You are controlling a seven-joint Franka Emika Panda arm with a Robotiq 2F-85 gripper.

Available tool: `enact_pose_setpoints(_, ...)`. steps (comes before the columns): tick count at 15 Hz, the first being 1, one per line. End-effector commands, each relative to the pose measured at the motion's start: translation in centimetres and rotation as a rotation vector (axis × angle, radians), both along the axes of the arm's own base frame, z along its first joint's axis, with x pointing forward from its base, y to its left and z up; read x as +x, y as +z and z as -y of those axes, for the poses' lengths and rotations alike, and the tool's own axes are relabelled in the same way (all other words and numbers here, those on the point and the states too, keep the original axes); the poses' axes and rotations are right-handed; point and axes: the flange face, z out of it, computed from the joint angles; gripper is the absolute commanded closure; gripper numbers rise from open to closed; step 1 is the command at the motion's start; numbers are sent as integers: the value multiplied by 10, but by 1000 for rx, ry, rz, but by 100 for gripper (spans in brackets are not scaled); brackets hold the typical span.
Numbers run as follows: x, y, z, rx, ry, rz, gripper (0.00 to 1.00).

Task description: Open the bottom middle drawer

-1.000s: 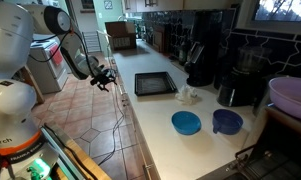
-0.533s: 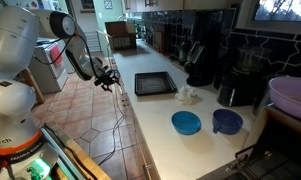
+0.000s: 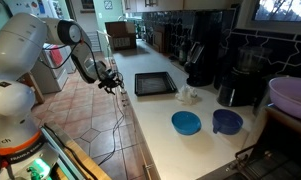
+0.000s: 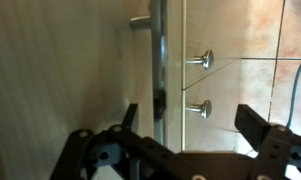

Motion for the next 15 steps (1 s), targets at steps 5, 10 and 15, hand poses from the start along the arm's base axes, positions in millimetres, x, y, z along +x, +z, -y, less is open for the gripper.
enact_pose_setpoints(5, 3, -23, 5, 41, 26, -190, 0)
enact_pose_setpoints(10, -15, -12, -8, 59, 81, -334, 0)
enact_pose_setpoints(15, -35, -16, -19, 62, 142, -326, 0)
